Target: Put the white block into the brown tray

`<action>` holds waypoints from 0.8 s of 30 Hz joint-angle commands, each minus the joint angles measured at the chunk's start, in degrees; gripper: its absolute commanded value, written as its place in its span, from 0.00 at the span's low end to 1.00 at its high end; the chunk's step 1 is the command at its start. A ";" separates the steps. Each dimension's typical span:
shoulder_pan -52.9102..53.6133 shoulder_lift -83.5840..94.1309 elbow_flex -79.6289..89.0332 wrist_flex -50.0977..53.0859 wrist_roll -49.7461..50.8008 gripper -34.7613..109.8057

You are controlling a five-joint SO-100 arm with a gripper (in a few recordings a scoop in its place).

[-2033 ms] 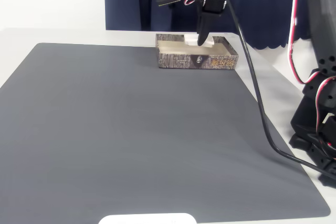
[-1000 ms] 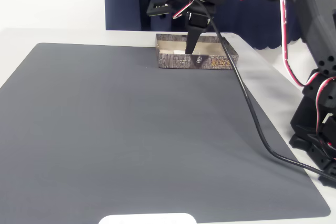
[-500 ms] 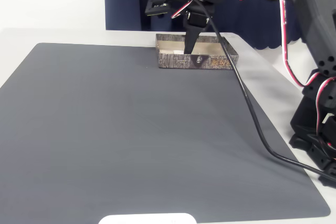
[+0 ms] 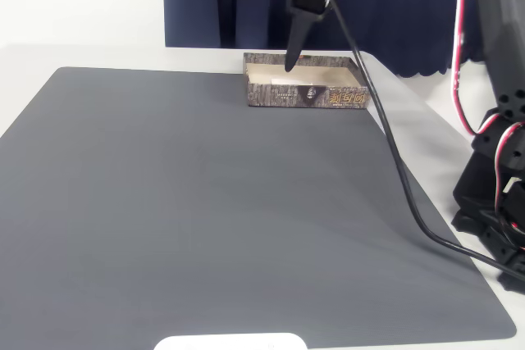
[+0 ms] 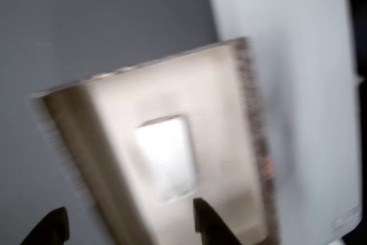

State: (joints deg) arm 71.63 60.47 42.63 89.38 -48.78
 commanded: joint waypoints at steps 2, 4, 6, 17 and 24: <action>-2.72 9.40 4.04 2.64 4.48 0.56; -4.22 12.48 7.38 2.99 6.06 0.56; -5.80 15.82 10.81 3.34 7.38 0.56; -16.61 34.45 28.12 4.48 18.81 0.53; -25.84 44.82 42.01 5.01 29.97 0.45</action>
State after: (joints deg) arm 48.52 99.76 82.62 93.96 -22.68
